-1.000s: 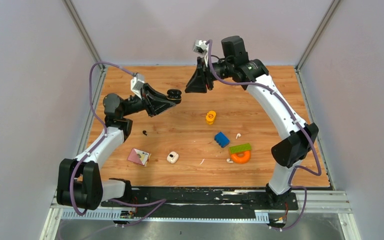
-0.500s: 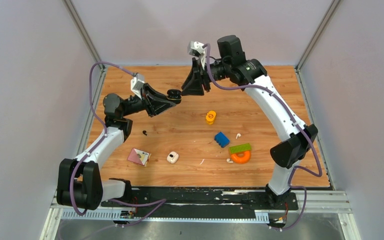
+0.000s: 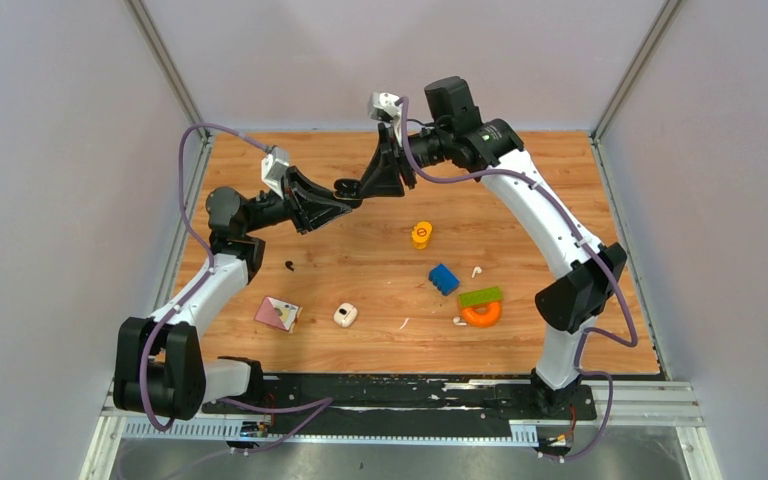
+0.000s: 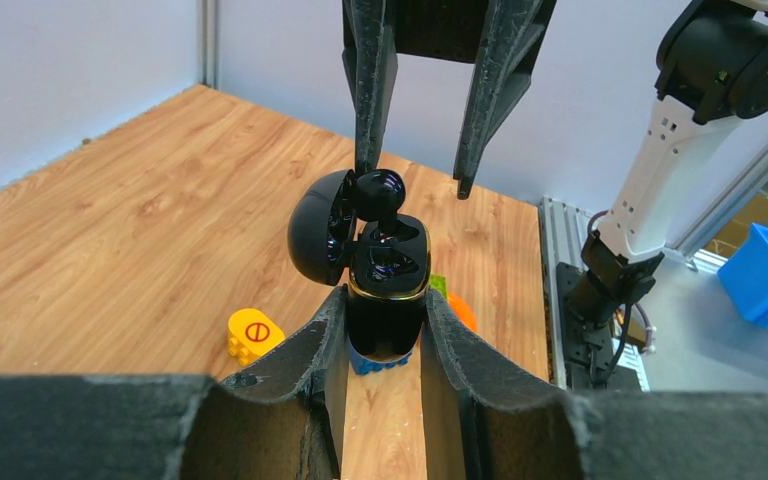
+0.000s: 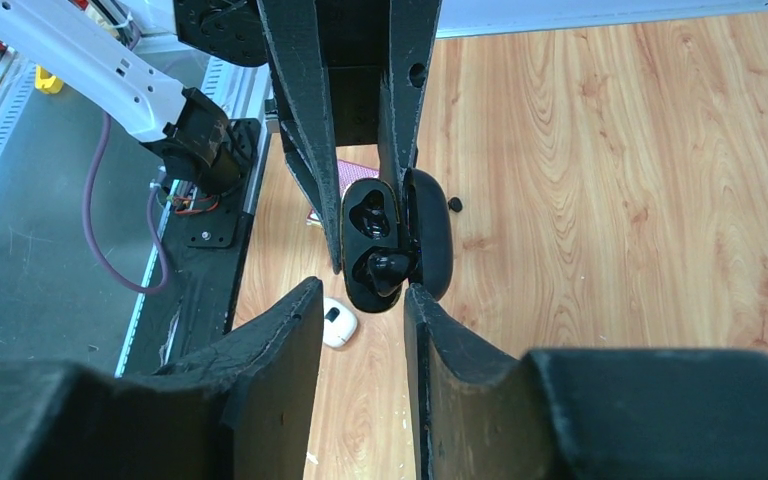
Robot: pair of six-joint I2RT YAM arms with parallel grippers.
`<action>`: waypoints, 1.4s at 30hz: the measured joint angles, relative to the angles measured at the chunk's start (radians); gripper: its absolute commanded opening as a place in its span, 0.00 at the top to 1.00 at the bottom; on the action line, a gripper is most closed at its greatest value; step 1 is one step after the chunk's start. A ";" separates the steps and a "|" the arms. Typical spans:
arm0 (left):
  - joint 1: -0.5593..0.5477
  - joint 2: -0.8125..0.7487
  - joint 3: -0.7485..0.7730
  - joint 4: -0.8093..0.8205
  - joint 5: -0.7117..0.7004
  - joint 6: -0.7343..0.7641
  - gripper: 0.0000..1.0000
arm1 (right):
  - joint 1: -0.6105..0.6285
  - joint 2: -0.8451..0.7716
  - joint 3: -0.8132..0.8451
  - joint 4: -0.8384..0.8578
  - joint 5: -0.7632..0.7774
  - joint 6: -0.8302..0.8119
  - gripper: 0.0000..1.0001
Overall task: Insert the wireless bluetooth earbuds into the charging case
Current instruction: Adjust the right earbud in the right side groove of the charging case.
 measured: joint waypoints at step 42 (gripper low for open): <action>0.032 0.017 0.093 -0.047 -0.034 -0.042 1.00 | -0.182 -0.168 -0.280 0.360 0.055 0.238 0.62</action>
